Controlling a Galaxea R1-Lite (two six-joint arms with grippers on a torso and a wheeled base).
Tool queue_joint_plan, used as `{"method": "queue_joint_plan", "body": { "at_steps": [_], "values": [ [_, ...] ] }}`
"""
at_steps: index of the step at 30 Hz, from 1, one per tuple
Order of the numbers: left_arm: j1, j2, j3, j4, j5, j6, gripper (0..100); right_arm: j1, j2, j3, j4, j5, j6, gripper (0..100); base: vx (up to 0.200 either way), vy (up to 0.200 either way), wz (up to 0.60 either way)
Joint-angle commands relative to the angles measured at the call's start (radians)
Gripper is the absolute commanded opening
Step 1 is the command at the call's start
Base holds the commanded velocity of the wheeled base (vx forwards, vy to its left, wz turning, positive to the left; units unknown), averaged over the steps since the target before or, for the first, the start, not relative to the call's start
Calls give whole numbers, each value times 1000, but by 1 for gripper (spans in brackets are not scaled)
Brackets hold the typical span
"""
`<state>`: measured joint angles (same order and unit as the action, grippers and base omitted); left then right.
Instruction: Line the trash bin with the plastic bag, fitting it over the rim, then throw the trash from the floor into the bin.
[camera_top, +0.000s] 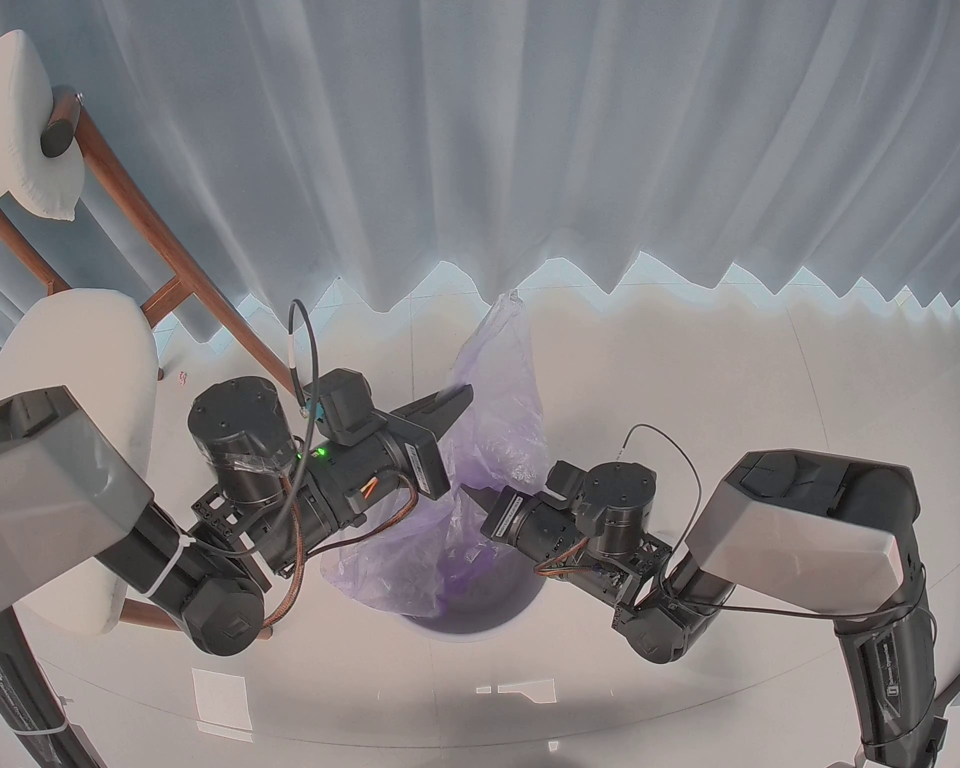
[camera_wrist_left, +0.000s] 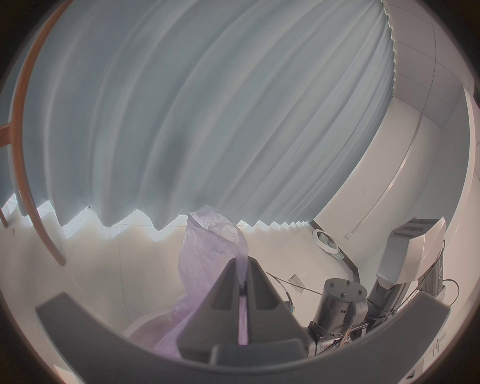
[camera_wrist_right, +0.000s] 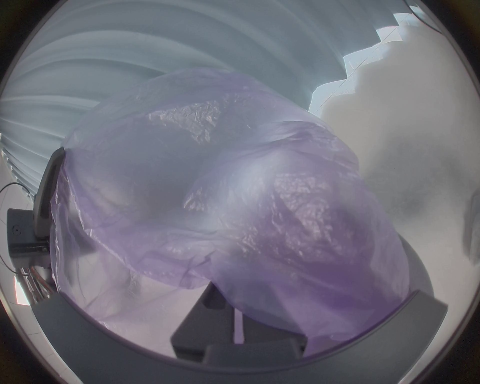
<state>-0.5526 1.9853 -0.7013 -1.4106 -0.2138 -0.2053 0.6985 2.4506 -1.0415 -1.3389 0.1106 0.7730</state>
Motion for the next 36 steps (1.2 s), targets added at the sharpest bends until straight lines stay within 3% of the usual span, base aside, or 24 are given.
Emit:
{"method": "queue_joint_plan", "body": {
  "at_steps": [1,5,8,14,19,23,31,34,36],
  "values": [
    [2,27,-1,-1,1,0,0,-16,45,-66,6,-19,-1,0,0,0,0],
    [0,50,-6,-2,2,1,0,-25,53,-77,-2,-42,2,0,0,0,0],
    [3,53,-4,-7,2,1,0,-11,-9,43,-2,-68,12,0,0,0,0],
    [5,46,-10,-10,2,1,0,104,-153,356,-22,-68,29,0,0,0,0],
    [5,47,-4,-10,2,1,0,177,-124,402,-54,-83,9,0,0,0,0],
    [16,41,5,-7,2,1,0,173,-133,428,-140,-101,8,0,0,0,0],
    [39,-43,54,70,-7,1,0,157,-294,594,-161,-128,-18,0,0,0,0],
    [29,-71,75,104,-9,3,0,98,-311,606,-166,-134,-55,0,0,0,0],
    [13,-100,108,139,-9,15,0,9,-320,615,-172,-138,-106,0,0,0,0]
  ]
}}
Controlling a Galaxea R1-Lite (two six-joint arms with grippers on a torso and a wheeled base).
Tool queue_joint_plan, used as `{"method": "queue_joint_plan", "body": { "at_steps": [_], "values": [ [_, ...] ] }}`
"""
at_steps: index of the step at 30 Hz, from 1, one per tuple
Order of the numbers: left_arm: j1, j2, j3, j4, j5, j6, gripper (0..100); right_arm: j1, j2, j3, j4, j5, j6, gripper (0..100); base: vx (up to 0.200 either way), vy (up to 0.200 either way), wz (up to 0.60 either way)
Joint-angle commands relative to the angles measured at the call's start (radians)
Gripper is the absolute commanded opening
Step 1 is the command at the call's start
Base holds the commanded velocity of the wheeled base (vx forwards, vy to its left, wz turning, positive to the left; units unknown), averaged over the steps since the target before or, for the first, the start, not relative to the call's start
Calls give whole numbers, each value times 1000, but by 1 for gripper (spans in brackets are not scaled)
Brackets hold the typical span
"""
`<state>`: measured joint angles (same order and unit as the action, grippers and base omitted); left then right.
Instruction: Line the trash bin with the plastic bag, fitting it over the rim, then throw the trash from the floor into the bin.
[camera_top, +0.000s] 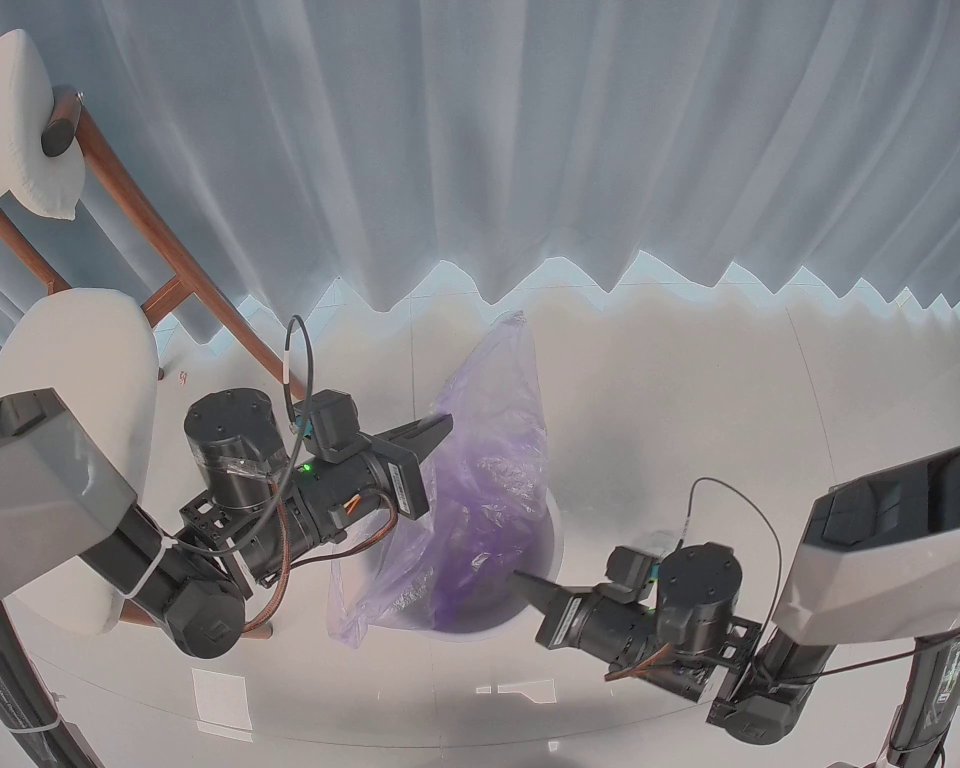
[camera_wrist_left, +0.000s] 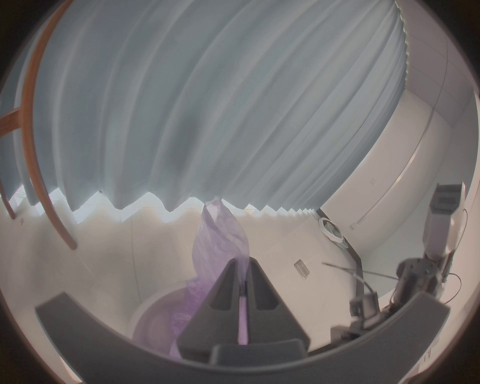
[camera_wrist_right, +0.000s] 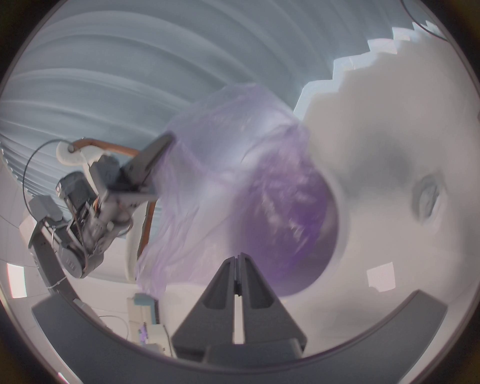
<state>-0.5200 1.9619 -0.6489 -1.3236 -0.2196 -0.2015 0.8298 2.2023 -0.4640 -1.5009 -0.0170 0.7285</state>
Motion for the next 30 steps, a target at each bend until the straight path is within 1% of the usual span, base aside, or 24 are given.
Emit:
{"method": "queue_joint_plan", "body": {
  "at_steps": [1,4,6,9,12,14,15,16,23,27,30],
  "values": [
    [-31,-78,63,64,-3,22,0,-159,-72,38,-22,-9,-90,0,0,0,0],
    [-34,-67,64,72,-1,30,0,-221,-59,4,-39,-4,-167,0,0,0,0],
    [-32,-63,74,73,-3,31,0,-250,-19,-59,-33,-3,-212,0,0,0,0],
    [-35,-75,101,76,-3,33,0,-268,48,-165,-41,-8,-233,0,0,0,0],
    [-40,-80,117,95,-3,34,0,-279,62,-235,-35,0,-258,0,0,0,0],
    [-35,-84,118,100,-4,34,0,-288,65,-285,-30,12,-264,0,0,0,0],
    [-32,-89,118,100,-6,34,0,-281,89,-386,47,25,-271,0,0,0,0],
    [-34,-89,118,100,-6,34,0,-278,96,-404,67,25,-271,0,0,0,0],
    [-40,-113,120,101,-9,31,0,-265,134,-470,96,25,-268,0,0,0,0],
    [-38,-138,120,101,-41,31,0,-264,177,-519,120,25,-261,0,0,0,0],
    [-40,-143,126,101,-55,31,0,-241,183,-528,134,54,-244,0,0,0,0]
  ]
}}
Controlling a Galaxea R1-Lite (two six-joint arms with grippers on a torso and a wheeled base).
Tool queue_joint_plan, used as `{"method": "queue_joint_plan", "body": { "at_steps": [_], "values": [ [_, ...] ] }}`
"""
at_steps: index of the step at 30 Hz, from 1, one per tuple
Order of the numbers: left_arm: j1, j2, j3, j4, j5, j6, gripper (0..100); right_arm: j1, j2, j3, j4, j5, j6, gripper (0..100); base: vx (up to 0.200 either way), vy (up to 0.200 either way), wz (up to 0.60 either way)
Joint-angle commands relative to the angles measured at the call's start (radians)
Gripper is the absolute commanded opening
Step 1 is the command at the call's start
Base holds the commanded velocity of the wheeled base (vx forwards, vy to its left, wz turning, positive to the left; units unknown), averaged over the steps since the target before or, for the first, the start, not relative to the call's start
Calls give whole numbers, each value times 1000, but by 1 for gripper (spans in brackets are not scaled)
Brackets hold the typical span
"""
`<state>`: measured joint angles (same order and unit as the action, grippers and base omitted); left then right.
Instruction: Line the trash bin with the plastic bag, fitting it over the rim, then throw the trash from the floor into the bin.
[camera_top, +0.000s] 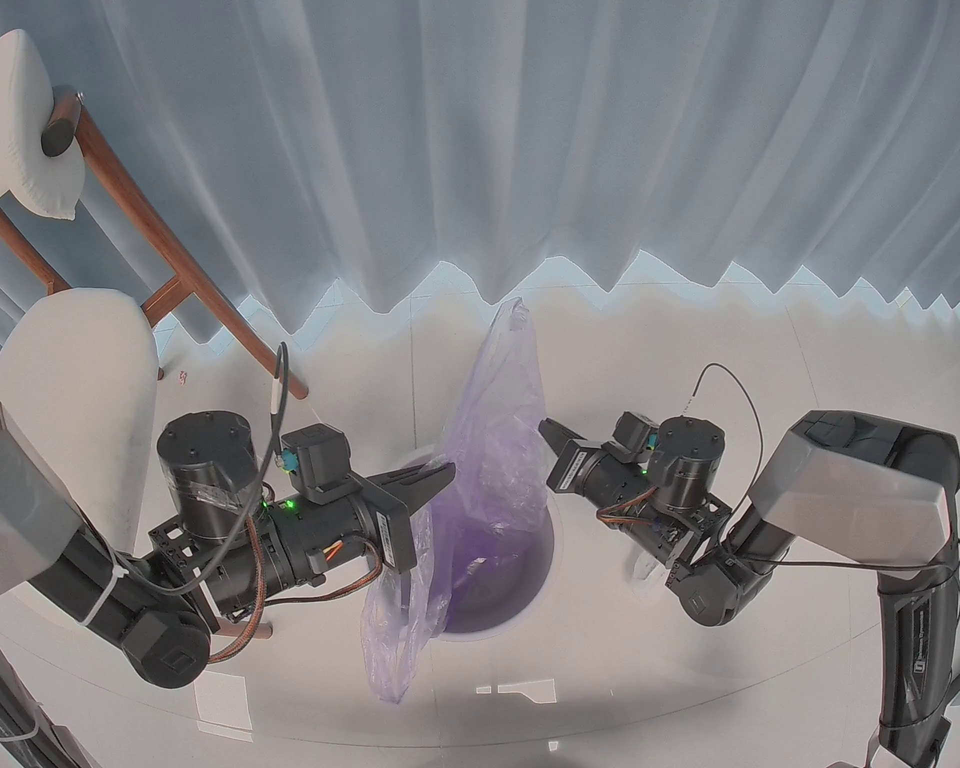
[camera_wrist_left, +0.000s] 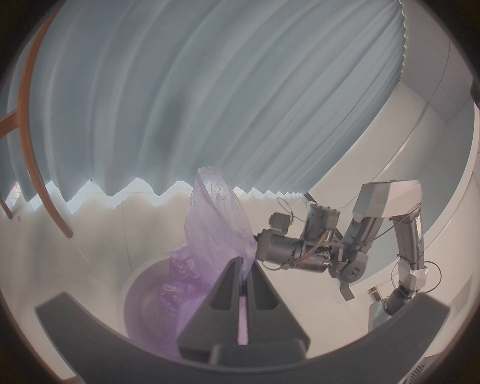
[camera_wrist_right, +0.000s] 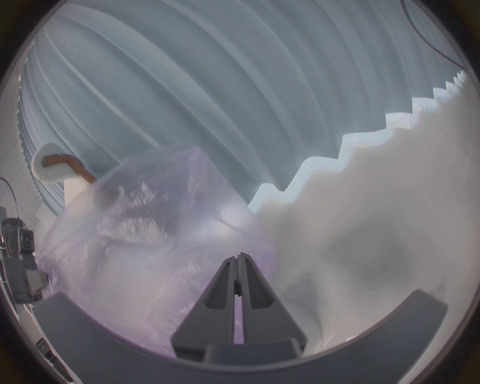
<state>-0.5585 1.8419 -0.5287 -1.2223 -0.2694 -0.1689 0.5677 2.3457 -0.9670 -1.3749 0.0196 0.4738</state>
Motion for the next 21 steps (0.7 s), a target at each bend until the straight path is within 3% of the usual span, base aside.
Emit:
{"method": "queue_joint_plan", "body": {
  "at_steps": [1,21],
  "values": [
    [-1,-23,9,0,-5,0,0,35,37,-29,16,28,23,0,0,0,0],
    [11,43,10,0,-2,3,0,228,104,-65,189,31,209,0,0,0,0]
  ]
}}
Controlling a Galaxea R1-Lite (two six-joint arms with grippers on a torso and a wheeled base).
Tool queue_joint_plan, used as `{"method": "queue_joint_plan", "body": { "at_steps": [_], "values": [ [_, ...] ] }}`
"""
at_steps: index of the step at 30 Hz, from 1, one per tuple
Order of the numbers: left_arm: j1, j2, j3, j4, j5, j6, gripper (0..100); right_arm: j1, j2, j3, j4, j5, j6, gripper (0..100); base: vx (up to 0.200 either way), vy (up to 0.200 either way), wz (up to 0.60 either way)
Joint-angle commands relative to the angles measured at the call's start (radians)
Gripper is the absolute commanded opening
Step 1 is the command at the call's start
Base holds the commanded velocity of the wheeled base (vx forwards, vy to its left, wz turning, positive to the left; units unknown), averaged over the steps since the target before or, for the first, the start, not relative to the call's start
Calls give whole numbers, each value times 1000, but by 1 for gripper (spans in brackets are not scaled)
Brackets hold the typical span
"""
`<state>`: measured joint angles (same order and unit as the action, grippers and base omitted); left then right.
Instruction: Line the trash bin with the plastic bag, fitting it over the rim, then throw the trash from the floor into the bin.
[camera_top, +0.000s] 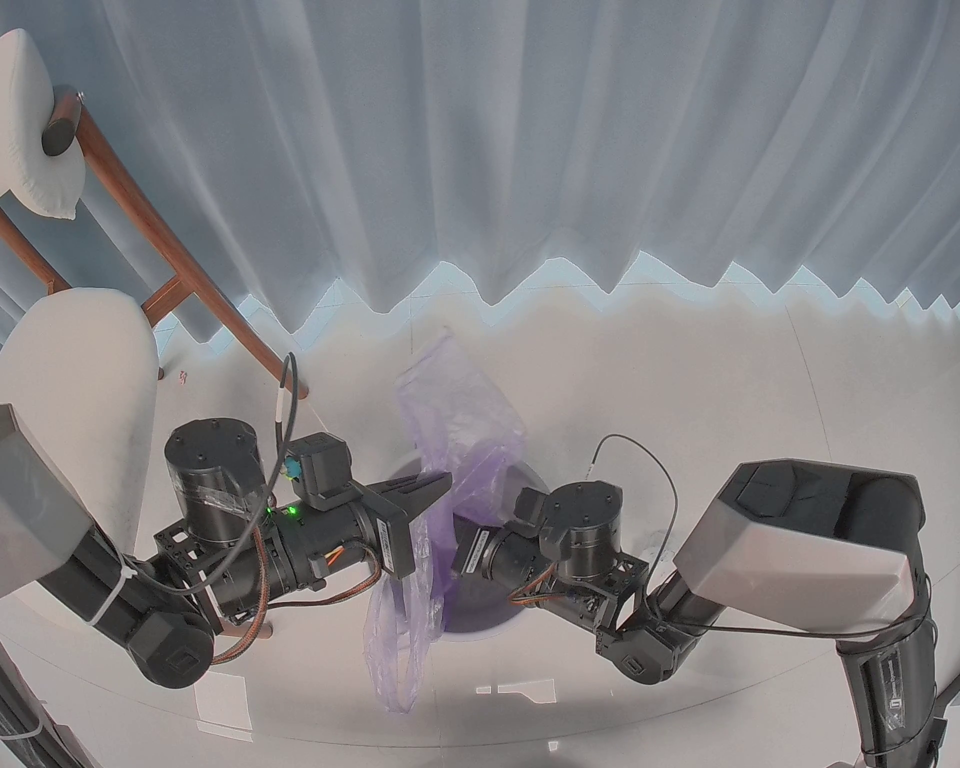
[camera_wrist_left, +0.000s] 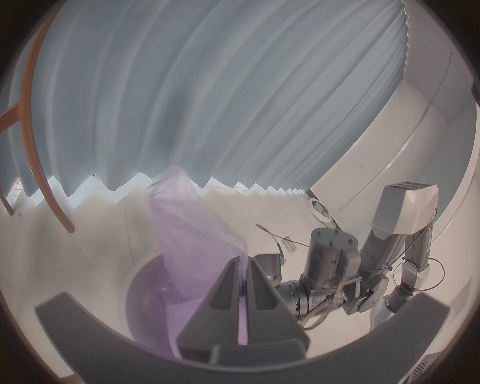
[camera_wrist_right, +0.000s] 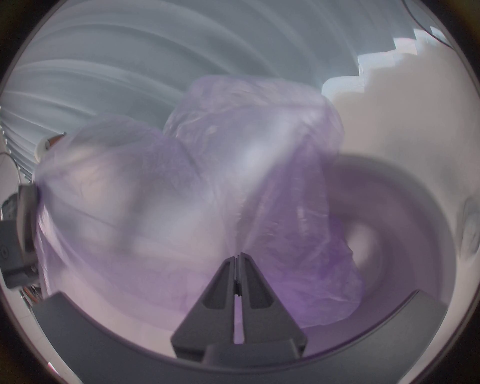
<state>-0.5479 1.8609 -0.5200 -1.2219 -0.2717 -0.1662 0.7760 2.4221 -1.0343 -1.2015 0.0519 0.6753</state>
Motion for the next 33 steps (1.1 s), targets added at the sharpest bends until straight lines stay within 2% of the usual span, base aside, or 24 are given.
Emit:
{"method": "queue_joint_plan", "body": {
  "at_steps": [1,6,11,14,17,18,20,23,26,28,29,33],
  "values": [
    [0,26,2,-1,0,1,0,19,34,0,25,-3,7,0,0,0,0],
    [0,55,9,-2,0,24,0,-6,14,16,11,-9,12,0,0,0,0],
    [-10,75,26,-18,-7,89,0,-41,-178,131,-15,-30,55,0,0,0,0],
    [-46,70,31,-41,-7,106,0,-49,-405,306,3,-24,84,0,0,0,0],
    [-63,69,48,-73,-9,108,0,-49,-480,382,10,-23,79,0,0,0,0],
    [-86,67,67,-123,-11,109,0,-47,-525,441,11,-15,81,0,0,0,0],
    [-95,73,35,-126,-17,131,0,-47,-540,485,8,-12,81,0,0,0,0],
    [-99,78,-26,-84,-23,174,0,-50,-558,517,0,-14,76,0,0,0,0],
    [-115,50,-75,68,-38,249,0,-73,-658,545,23,-4,89,0,0,0,0],
    [-118,35,-74,104,-40,283,0,-73,-673,557,42,-1,81,0,0,0,0],
    [-110,9,-69,167,-41,366,0,-73,-693,569,59,-1,67,0,0,0,0],
    [-104,-22,-84,275,-43,473,0,-72,-710,594,56,-3,53,0,0,0,0]
  ]
}}
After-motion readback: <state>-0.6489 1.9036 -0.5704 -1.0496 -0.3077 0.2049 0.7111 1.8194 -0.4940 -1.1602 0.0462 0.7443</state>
